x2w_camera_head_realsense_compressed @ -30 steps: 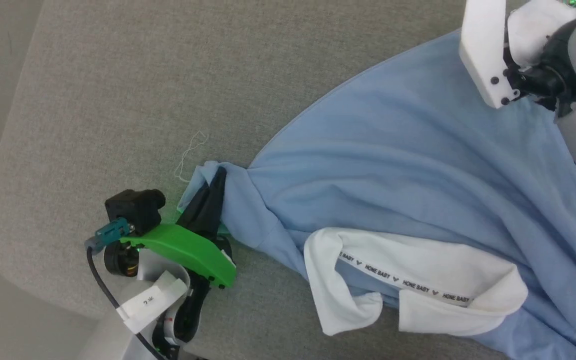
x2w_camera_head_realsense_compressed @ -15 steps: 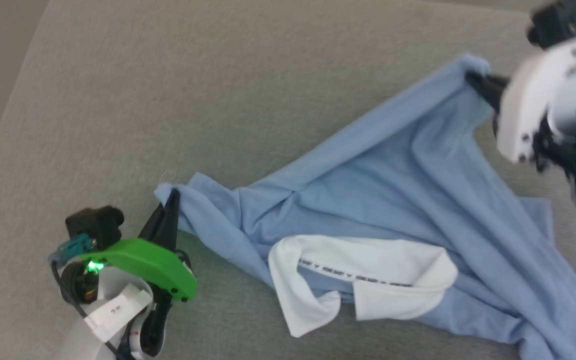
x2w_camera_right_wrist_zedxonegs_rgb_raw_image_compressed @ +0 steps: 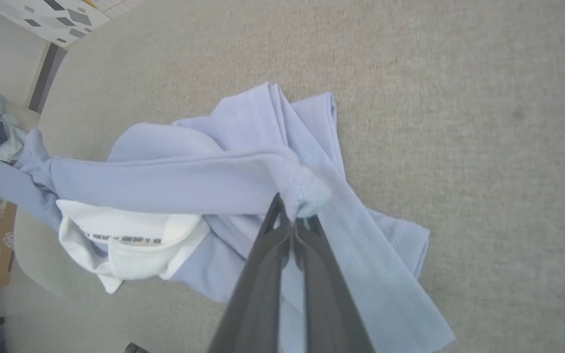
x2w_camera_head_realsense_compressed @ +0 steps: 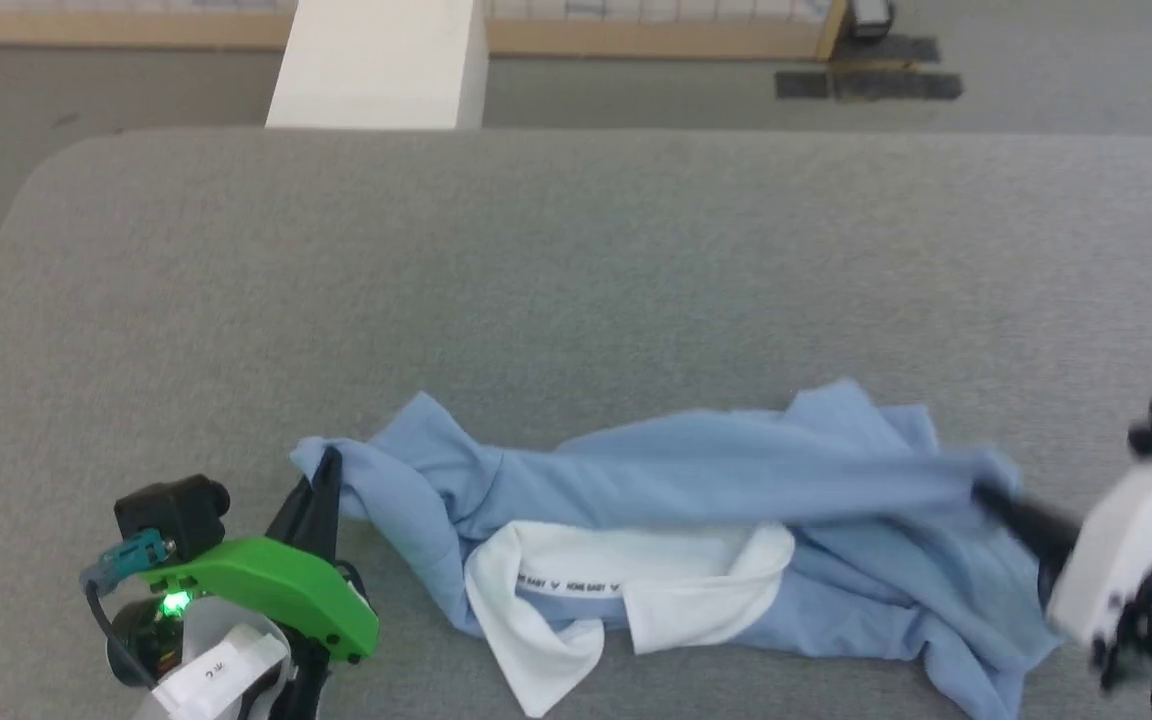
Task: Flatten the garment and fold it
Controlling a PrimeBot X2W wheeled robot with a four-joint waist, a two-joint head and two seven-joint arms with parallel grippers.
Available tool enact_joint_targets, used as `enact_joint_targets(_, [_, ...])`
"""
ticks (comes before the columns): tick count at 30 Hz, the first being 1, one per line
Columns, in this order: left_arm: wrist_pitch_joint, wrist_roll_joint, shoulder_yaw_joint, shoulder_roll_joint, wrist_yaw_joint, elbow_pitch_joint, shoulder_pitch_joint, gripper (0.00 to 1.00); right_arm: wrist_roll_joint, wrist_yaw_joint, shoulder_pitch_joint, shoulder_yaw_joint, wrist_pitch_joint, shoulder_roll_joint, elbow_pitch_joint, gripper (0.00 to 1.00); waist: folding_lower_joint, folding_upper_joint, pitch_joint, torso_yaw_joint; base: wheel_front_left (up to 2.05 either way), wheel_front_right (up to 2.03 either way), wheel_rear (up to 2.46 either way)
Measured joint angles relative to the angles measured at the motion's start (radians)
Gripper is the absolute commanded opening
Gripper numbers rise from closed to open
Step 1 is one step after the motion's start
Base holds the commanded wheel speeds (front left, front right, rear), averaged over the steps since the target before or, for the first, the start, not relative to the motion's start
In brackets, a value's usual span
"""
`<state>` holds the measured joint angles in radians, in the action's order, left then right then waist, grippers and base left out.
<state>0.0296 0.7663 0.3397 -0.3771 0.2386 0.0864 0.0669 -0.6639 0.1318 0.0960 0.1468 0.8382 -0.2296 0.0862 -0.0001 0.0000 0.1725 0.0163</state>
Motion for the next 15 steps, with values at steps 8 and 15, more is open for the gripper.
enact_joint_targets(8, [-0.007,0.025,0.0,0.013,-0.002,-0.002,-0.027,0.0,0.0,0.0,-0.187,0.076,0.068,0.099,0.08,0.0,0.0,0.0,-0.066,-0.036,0.0,0.0,0.0])
enact_joint_targets(15, [-0.022,0.043,-0.03,0.006,-0.041,0.016,0.003,0.0,-0.046,0.0,-0.12,0.086,0.059,0.077,0.147,0.0,0.0,0.0,-0.085,-0.037,0.0,0.0,0.0])
